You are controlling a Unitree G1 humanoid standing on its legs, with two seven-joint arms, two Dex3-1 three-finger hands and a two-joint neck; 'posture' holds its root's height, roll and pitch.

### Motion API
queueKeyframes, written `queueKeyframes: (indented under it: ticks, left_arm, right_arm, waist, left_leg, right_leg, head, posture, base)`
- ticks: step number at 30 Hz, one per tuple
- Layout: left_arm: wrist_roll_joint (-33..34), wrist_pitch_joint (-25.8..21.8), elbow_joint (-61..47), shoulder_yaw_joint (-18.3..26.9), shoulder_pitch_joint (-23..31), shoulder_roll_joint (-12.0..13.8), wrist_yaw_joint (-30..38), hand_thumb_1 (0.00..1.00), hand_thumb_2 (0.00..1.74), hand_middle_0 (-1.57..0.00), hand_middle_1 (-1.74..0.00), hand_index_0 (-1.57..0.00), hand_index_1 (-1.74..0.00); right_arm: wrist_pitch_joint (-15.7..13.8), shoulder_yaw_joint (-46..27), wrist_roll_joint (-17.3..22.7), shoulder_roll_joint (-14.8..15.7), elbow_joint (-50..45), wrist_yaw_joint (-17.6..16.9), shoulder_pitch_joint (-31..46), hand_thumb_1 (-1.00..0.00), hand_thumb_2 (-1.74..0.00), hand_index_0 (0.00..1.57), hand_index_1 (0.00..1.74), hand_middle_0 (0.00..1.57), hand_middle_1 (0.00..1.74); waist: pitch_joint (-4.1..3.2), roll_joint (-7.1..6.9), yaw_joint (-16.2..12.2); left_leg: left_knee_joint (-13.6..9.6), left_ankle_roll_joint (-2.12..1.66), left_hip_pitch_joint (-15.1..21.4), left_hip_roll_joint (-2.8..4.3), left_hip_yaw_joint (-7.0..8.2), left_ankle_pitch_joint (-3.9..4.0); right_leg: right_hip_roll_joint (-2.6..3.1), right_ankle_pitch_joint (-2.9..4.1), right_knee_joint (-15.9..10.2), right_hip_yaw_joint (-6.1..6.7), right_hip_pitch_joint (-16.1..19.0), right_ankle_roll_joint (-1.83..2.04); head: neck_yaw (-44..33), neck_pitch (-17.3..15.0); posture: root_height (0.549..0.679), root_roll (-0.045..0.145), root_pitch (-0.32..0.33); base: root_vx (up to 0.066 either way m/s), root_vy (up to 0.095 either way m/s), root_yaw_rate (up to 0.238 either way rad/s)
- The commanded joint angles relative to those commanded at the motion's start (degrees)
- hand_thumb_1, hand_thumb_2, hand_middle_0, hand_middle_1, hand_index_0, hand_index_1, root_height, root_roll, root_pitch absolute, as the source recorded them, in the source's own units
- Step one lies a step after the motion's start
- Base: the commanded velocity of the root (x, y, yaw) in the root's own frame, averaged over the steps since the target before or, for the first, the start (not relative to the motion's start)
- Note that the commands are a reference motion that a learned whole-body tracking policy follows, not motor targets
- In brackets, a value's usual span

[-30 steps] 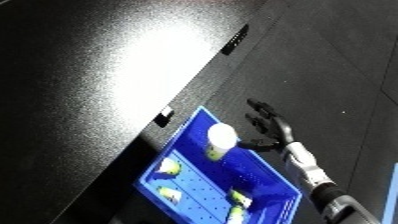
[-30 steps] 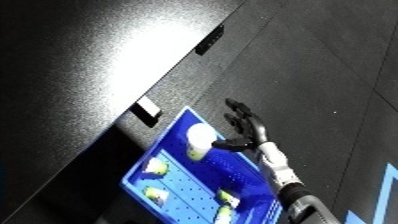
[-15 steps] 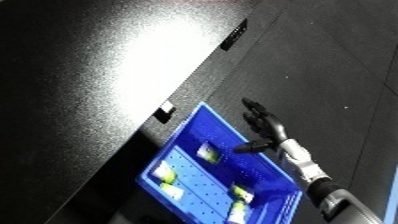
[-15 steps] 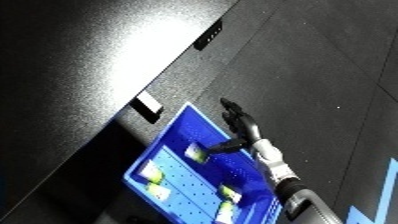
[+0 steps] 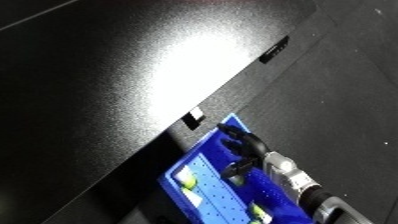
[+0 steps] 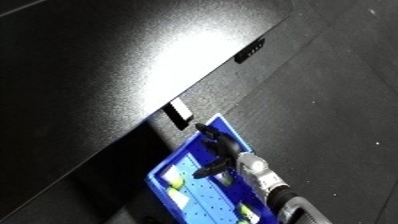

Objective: Pick up the object and place it into the box

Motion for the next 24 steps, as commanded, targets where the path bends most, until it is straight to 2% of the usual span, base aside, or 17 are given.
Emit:
queueKeyframes:
  ticks: [2,4,6,10,11,12,15,18,19,24]
  left_arm:
    - [0.7,0.0,0.2,-0.5,-0.2,0.1,0.2,0.00,0.00,0.00,0.00,0.00,0.00]
    - [0.9,-0.1,0.3,-0.7,-0.4,0.1,0.2,0.00,0.00,0.00,0.00,0.00,0.00]
    - [1.3,-0.1,0.6,-1.2,-0.9,0.1,0.5,0.00,0.00,0.00,0.00,0.00,0.00]
    - [1.4,0.3,0.6,-1.9,-1.8,0.3,1.3,0.00,0.00,0.00,0.00,0.00,0.00]
    - [1.4,0.3,0.6,-1.9,-1.8,0.3,1.3,0.00,0.00,0.00,0.00,0.00,0.00]
    - [1.6,0.7,0.5,-2.1,-2.4,0.4,1.7,0.00,0.00,0.00,0.00,0.00,0.00]
    - [2.0,1.2,0.4,-2.3,-3.0,0.7,1.9,0.00,0.00,0.00,0.00,0.00,0.00]
    - [2.7,1.8,0.1,-2.3,-3.7,1.1,2.1,0.00,0.00,0.00,0.00,0.00,0.00]
    - [3.1,2.0,-0.1,-2.3,-4.0,1.3,2.2,0.00,0.00,0.00,0.00,0.00,0.00]
    - [3.5,2.3,-0.4,-2.7,-4.6,1.7,1.9,0.00,0.00,0.00,0.00,0.00,0.00]
  right_arm:
    - [1.8,1.6,-0.8,1.0,1.1,0.1,-1.9,0.00,0.00,0.00,0.00,0.00,0.00]
    - [2.2,2.1,-0.9,1.3,1.7,0.2,-2.5,0.00,0.00,0.00,0.00,0.00,0.00]
    - [3.1,3.6,-1.8,2.5,3.1,-0.1,-4.1,0.00,0.00,0.00,0.00,0.00,0.00]
    - [4.5,5.5,-4.1,4.0,4.1,-1.2,-5.7,0.00,0.00,0.00,0.00,0.00,0.00]
    - [4.5,5.5,-4.1,4.0,4.1,-1.2,-5.7,0.00,0.00,0.00,0.00,0.00,0.00]
    - [5.3,6.4,-5.1,4.8,4.4,-1.9,-6.4,0.00,0.00,0.00,0.00,0.00,0.00]
    - [6.1,7.2,-5.7,5.6,5.0,-2.7,-6.8,0.00,0.00,0.00,0.00,0.00,0.00]
    - [7.0,8.2,-6.3,7.0,6.2,-3.9,-7.3,0.00,0.00,0.00,0.00,0.00,0.00]
    - [7.6,8.8,-7.0,7.8,7.1,-4.6,-7.6,0.00,0.00,0.00,0.00,0.00,0.00]
    - [7.9,10.1,-8.3,9.3,9.5,-5.8,-8.1,0.00,0.00,0.00,0.00,0.00,0.00]
  waist:
    - [-0.05,-0.44,1.4]
    - [-0.06,-0.58,1.8]
    - [-0.08,-0.94,3.0]
    - [-0.11,-1.38,4.5]
    - [-0.11,-1.38,4.5]
    - [-0.07,-1.60,5.1]
    - [0.01,-1.79,5.6]
    - [0.21,-2.00,6.4]
    - [0.38,-2.06,6.9]
    - [0.82,-2.05,8.2]
  left_leg:
    - [0.5,-0.10,-0.4,0.01,-0.63,0.20]
    - [0.5,-0.14,-0.5,0.01,-0.85,0.31]
    - [0.5,-0.23,-0.9,-0.02,-1.60,0.86]
    - [0.3,-0.32,-1.5,-0.10,-2.56,1.75]
    - [0.3,-0.32,-1.5,-0.10,-2.56,1.75]
    - [0.4,-0.34,-1.7,-0.11,-2.93,2.12]
    - [0.4,-0.35,-1.9,-0.08,-3.27,2.49]
    - [-0.2,-0.37,-1.9,-0.01,-3.79,3.22]
    - [-0.7,-0.42,-1.8,0.06,-4.14,3.84]
    - [-1.8,-0.57,-2.0,0.22,-4.94,5.18]
  right_leg:
    - [-0.47,0.06,0.1,-0.64,0.4,-0.06]
    - [-0.62,0.09,0.1,-0.84,0.5,-0.07]
    - [-0.98,0.06,0.1,-1.48,0.8,-0.09]
    - [-1.21,-0.07,0.4,-2.34,1.0,-0.14]
    - [-1.21,-0.07,0.4,-2.34,1.0,-0.14]
    - [-1.30,-0.10,0.5,-2.76,1.0,-0.11]
    - [-1.42,-0.09,0.7,-3.19,1.1,-0.04]
    - [-1.67,0.03,0.5,-3.90,1.4,0.15]
    - [-1.88,0.13,0.4,-4.40,1.6,0.30]
    - [-2.48,0.12,0.9,-5.61,1.8,0.59]
  head:
    - [-4.6,-0.4]
    - [-6.5,-0.4]
    - [-14.4,-0.7]
    - [-25.9,-0.7]
    - [-25.9,-0.7]
    - [-32.0,-0.6]
    - [-36.4,-0.2]
    - [-42.8,0.6]
    - [-45.9,0.9]
    - [-52.0,1.6]
  posture:
    - [0.644,0.069,-0.018]
    - [0.644,0.069,-0.020]
    - [0.644,0.068,-0.023]
    - [0.644,0.064,-0.025]
    - [0.644,0.064,-0.025]
    - [0.643,0.063,-0.026]
    - [0.643,0.061,-0.028]
    - [0.643,0.058,-0.029]
    - [0.644,0.056,-0.030]
    - [0.643,0.053,-0.035]
  base:
    - [-0.004,-0.066,0.167]
    - [-0.001,-0.068,0.168]
    - [-0.002,-0.070,0.157]
    - [0.002,-0.073,0.132]
    - [0.005,-0.068,0.130]
    - [0.005,-0.078,0.181]
    - [0.008,-0.078,0.197]
    - [0.008,-0.071,0.207]
    - [0.003,-0.053,0.202]
    - [0.003,-0.037,0.179]
